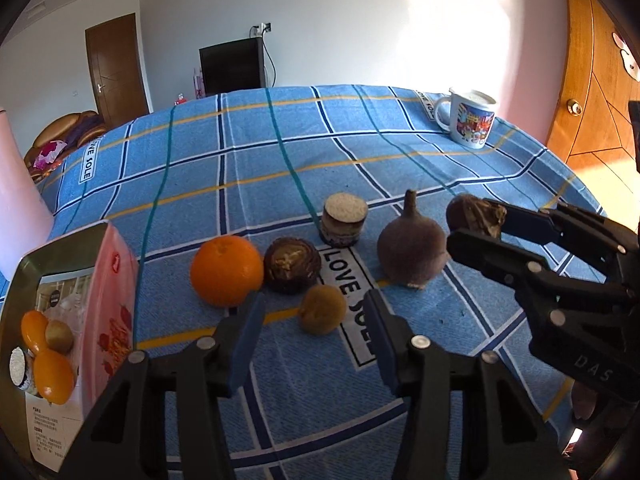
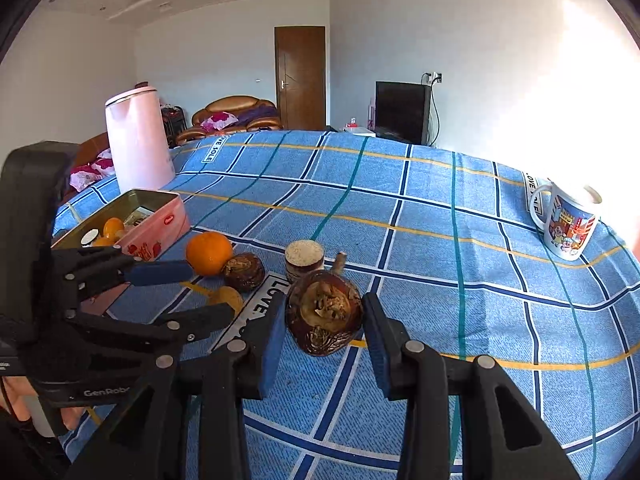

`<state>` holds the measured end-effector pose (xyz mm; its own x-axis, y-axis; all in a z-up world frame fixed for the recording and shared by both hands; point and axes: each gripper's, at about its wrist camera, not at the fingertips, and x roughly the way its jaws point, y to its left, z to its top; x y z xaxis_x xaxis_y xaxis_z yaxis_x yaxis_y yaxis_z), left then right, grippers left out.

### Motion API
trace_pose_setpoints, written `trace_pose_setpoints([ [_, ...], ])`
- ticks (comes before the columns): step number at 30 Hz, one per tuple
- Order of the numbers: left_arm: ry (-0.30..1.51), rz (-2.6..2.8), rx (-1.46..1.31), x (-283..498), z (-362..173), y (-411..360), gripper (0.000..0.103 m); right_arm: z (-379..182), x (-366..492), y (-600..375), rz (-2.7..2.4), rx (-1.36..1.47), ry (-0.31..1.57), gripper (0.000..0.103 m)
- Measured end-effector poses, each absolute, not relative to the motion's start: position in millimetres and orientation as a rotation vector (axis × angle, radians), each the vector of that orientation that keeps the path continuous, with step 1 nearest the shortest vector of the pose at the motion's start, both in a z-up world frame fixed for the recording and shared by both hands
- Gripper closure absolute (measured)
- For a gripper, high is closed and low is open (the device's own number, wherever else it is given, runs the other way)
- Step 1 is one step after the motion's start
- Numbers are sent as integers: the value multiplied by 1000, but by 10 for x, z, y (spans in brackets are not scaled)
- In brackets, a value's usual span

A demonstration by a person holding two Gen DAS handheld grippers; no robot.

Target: Organize fruits

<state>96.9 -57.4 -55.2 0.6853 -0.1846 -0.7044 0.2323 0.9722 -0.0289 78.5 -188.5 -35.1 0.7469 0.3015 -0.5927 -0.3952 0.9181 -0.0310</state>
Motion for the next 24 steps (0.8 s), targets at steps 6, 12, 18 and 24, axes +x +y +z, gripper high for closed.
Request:
trace_pose_setpoints([
  [6, 863, -263, 64, 1079, -659, -614, 75, -356, 786, -1865, 380, -161, 617, 63],
  [12, 836, -280, 25, 1034, -617, -551, 75, -356, 778, -1876, 384, -157, 608, 63],
  [18, 732, -252, 35, 885, -479, -509, 75, -332, 725, -1903, 403, -146, 575, 63],
  [24, 675, -221, 60, 824, -410, -512, 76, -299, 685, -1921, 421, -134, 547, 63],
])
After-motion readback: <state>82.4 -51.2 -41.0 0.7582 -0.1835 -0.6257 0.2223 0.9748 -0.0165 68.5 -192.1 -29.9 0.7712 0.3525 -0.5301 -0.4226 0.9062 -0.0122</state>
